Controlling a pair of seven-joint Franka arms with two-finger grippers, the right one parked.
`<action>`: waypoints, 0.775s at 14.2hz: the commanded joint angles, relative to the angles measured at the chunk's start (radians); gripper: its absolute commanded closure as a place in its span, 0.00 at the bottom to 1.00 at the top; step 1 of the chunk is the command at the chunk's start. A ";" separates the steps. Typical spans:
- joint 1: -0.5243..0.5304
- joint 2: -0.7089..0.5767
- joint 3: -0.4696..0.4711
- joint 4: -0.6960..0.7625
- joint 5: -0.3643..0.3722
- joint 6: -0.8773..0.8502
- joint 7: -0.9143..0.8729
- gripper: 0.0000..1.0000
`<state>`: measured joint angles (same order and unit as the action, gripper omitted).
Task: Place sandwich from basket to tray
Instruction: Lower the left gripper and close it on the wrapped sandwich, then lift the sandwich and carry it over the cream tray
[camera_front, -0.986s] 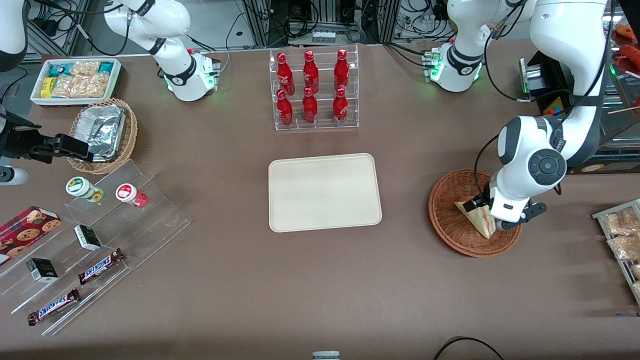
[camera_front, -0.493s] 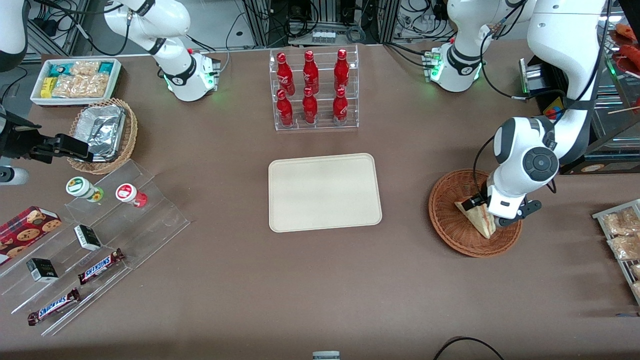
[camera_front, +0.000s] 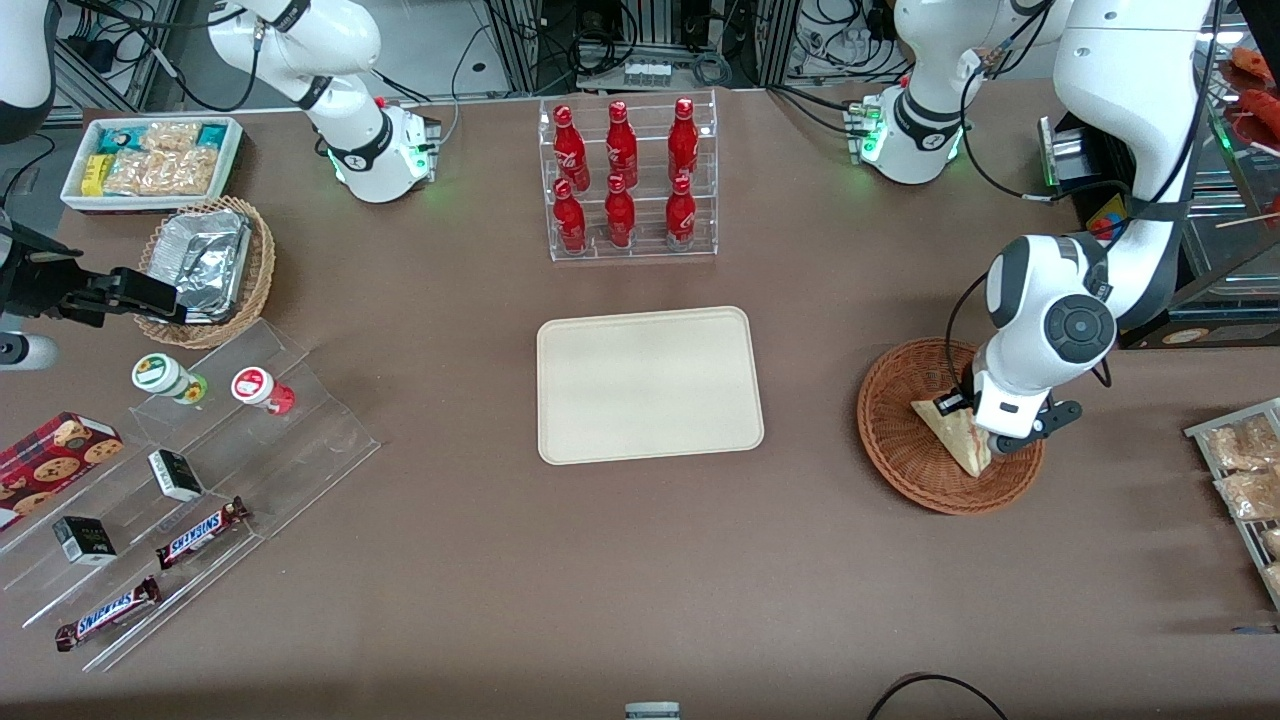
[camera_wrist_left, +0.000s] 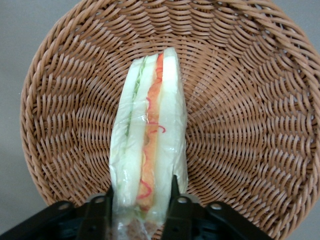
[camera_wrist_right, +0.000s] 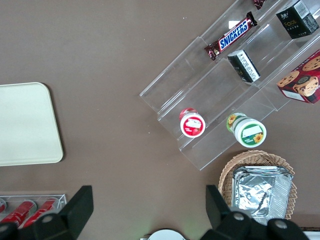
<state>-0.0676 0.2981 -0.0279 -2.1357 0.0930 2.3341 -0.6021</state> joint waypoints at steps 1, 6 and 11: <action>-0.001 0.003 0.000 0.022 0.019 -0.002 -0.015 1.00; -0.026 -0.017 -0.009 0.150 0.020 -0.195 -0.004 1.00; -0.151 -0.065 -0.038 0.246 0.033 -0.306 -0.005 1.00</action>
<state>-0.1638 0.2536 -0.0512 -1.9196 0.1050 2.0668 -0.5987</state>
